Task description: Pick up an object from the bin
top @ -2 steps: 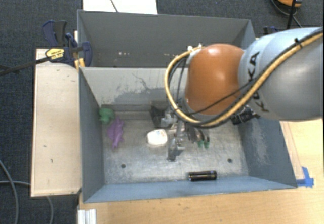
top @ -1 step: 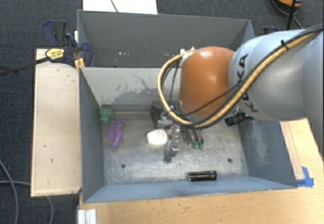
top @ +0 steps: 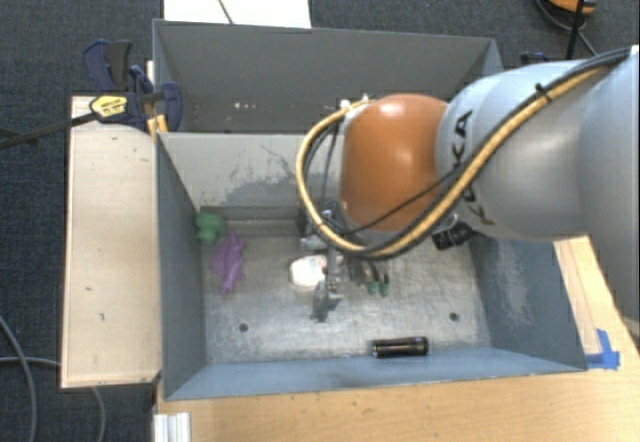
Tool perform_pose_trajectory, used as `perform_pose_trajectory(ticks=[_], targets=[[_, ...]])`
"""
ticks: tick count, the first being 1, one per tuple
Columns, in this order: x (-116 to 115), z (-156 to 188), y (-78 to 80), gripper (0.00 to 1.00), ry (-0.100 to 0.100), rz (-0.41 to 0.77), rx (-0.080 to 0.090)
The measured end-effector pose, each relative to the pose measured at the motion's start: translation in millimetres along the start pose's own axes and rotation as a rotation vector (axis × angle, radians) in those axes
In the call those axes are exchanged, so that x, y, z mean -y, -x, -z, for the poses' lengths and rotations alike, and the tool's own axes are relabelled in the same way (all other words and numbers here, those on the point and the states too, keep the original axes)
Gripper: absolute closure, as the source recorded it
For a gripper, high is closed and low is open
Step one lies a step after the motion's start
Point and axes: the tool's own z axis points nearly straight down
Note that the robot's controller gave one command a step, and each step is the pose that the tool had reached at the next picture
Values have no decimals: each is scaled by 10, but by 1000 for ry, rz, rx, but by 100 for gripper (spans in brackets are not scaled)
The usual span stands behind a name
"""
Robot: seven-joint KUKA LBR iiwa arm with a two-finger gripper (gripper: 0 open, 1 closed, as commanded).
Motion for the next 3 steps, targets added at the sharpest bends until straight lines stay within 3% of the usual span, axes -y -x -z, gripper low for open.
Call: perform_pose_trajectory(ticks=[1, 2, 3], targets=[[72, -236, 72, 0, 2, 97, -15], [116, -94, 121, 0, 2, 106, -7], [-37, -232, 352, 0, 4, 126, 5]])
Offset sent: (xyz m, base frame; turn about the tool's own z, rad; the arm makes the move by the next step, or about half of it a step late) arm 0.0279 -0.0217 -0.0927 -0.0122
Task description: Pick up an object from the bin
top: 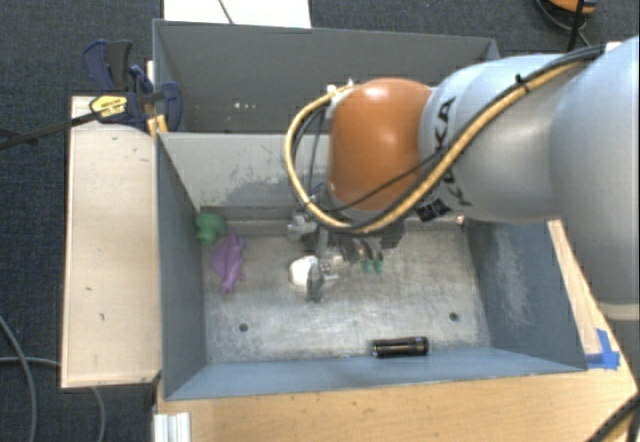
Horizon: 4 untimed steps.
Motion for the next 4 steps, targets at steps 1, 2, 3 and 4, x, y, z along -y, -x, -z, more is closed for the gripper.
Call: perform_pose_trajectory(ticks=[1, 2, 3, 4], targets=[[269, -516, -67, 0, 2, 302, 3], [329, -658, -62, 100, 1, 284, 1], [333, -676, -72, 0, 1, 281, -2], [333, -676, -72, 0, 1, 279, -2]])
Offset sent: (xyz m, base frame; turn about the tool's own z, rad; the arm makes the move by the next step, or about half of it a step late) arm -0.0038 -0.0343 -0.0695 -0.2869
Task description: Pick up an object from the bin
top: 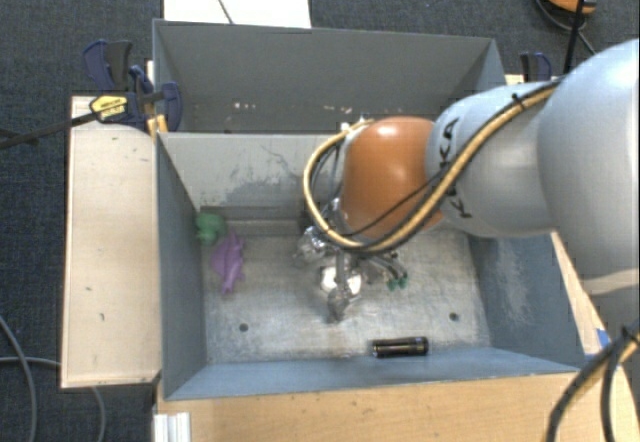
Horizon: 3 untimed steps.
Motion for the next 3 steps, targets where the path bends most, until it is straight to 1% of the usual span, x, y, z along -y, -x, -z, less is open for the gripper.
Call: perform_pose_trajectory(ticks=[1, 2, 3], targets=[[357, 72, 108, 0, 8, -42, -10], [539, 14, -347, 100, 0, -58, 2], [539, 14, -347, 100, 1, -59, 2]])
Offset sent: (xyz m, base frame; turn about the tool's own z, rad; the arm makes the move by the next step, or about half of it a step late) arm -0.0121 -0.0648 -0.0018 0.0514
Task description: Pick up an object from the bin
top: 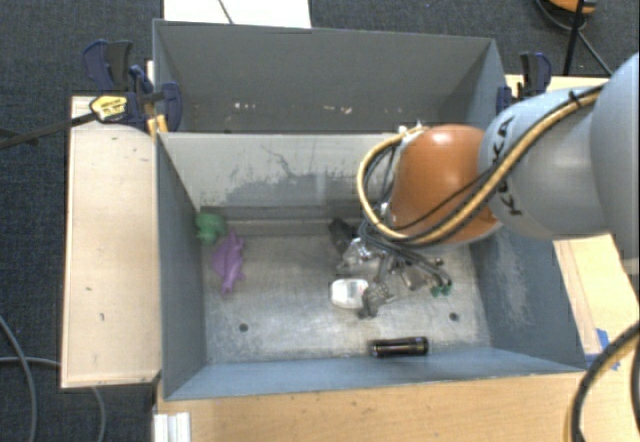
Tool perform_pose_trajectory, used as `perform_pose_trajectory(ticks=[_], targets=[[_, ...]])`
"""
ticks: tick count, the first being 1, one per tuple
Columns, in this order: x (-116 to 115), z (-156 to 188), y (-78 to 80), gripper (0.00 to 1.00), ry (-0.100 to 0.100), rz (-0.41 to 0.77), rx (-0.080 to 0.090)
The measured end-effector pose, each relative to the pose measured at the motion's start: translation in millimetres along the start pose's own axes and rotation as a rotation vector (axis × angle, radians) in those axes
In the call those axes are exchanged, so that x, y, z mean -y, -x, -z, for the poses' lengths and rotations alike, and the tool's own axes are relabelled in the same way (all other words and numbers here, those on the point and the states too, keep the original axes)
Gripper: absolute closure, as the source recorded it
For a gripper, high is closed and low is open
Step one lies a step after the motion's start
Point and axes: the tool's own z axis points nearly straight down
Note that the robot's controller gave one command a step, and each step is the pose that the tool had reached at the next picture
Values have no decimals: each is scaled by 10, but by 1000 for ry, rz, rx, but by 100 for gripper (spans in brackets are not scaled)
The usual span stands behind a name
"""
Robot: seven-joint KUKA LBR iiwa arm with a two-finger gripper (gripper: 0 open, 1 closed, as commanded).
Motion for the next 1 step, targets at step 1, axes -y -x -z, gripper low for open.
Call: perform_pose_trajectory(ticks=[1], targets=[[-242, 1332, 50, 100, -1, 22, -3]])
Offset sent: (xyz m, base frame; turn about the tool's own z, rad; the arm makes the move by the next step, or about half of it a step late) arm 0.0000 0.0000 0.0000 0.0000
